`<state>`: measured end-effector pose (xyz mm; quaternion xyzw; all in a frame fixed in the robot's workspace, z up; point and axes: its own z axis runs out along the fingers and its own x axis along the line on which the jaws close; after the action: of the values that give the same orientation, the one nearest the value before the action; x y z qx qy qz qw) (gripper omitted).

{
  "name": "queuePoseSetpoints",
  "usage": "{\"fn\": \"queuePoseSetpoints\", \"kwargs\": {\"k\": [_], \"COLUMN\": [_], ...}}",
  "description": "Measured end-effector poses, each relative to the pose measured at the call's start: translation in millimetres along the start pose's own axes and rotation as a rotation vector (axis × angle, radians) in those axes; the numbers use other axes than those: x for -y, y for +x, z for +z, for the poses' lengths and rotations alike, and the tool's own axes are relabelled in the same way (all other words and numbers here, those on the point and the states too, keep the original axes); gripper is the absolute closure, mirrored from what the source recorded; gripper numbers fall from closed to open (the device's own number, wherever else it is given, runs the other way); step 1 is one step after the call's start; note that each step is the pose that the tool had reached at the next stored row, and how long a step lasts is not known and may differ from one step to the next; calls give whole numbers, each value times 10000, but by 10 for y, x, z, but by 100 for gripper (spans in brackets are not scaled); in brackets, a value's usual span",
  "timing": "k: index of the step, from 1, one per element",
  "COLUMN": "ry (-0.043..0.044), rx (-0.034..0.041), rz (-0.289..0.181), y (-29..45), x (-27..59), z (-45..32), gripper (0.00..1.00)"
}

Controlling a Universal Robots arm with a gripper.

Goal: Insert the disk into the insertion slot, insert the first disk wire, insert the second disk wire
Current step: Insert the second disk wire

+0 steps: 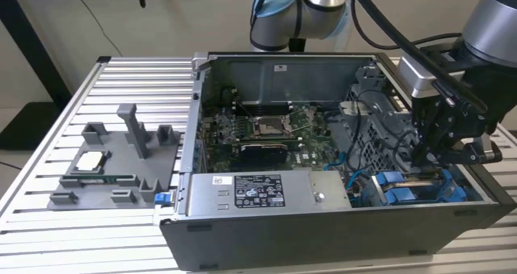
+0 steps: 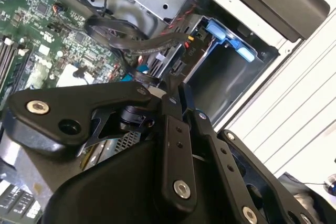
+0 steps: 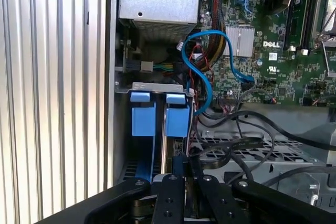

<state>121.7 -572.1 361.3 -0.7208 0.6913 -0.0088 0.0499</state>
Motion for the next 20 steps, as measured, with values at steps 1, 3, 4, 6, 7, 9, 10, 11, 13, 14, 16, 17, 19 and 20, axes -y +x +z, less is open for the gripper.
{"fn": "queuePoseSetpoints", "kwargs": {"k": [1, 3, 4, 6, 7, 9, 10, 11, 13, 14, 16, 17, 19, 20], "ry": [22, 32, 33, 33, 33, 33, 33, 33, 34, 37, 49, 65, 133, 189], "rx": [-2, -3, -4, -2, -2, -2, -1, -2, -1, -2, -1, -1, -6, -7], "rz": [-2, -3, -2, -1, -2, -2, -2, -2, -2, -2, -3, -4, -6, -10], "y": [0, 1, 1, 1, 1, 1, 1, 1, 1, 1, 1, 1, 3, 3], "x": [0, -1, -2, -2, -2, -2, -2, -2, -2, -2, -2, -3, -5, -5], "z": [9, 16, 16, 18, 19, 19, 19, 20, 21, 22, 26, 30, 41, 50], "gripper": [84, 84, 84, 84, 84, 84, 84, 84, 84, 84, 84, 84, 84, 84]}}
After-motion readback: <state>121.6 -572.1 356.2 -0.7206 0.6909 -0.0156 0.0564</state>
